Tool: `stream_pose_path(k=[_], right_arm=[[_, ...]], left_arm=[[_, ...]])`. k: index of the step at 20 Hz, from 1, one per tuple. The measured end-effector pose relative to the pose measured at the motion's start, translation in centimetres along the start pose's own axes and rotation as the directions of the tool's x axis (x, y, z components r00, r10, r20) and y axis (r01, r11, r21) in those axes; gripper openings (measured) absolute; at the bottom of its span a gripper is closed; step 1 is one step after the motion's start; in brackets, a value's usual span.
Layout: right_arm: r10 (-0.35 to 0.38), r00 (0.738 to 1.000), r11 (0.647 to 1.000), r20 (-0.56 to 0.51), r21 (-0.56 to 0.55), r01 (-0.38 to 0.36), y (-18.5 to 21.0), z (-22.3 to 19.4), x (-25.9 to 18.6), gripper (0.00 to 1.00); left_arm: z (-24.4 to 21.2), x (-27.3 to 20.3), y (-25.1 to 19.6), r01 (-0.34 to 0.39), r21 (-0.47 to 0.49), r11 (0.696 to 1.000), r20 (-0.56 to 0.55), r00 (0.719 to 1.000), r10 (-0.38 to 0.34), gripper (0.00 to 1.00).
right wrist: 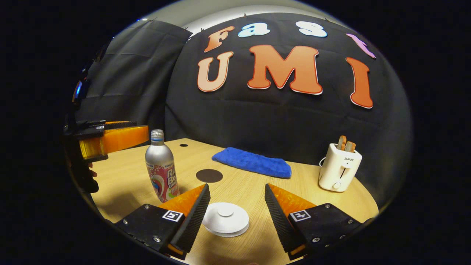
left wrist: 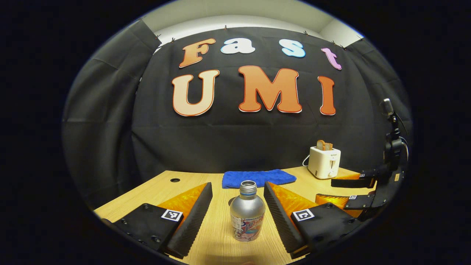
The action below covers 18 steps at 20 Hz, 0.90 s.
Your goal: Open the teacup lid with one hand, grasp the water bottle and pour water into the teacup with the other hand; after pouring, place the water bottle on the coaster and then close the teacup lid.
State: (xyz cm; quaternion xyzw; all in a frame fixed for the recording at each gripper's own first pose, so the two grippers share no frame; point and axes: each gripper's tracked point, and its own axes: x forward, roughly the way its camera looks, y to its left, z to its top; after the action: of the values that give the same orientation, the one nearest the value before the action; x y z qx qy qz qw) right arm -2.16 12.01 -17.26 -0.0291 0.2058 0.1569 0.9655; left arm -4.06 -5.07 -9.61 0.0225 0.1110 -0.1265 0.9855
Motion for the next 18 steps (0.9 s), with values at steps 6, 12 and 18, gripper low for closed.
stream_pose_path(k=[6, 12, 18], right_arm=[[0.033, 0.999, 0.999, -0.040, -0.036, -0.035, 1.3, -2.0, 1.1, 0.77], [0.048, 0.994, 0.998, -0.095, -0.024, -0.050, 1.6, -3.9, 2.4, 0.55], [0.060, 0.996, 0.997, -0.072, -0.033, -0.063, 1.7, -3.6, 2.8, 0.42]], left_arm=[[-3.0, 0.0, 0.4, 0.002, -0.017, 1.000, -0.067, 0.998, -0.003, 0.93], [-6.4, 0.6, 0.1, 0.014, -0.024, 1.000, -0.135, 0.991, -0.017, 0.93], [-8.6, 1.0, -0.9, 0.042, -0.001, 0.999, -0.180, 0.983, -0.042, 0.93]])
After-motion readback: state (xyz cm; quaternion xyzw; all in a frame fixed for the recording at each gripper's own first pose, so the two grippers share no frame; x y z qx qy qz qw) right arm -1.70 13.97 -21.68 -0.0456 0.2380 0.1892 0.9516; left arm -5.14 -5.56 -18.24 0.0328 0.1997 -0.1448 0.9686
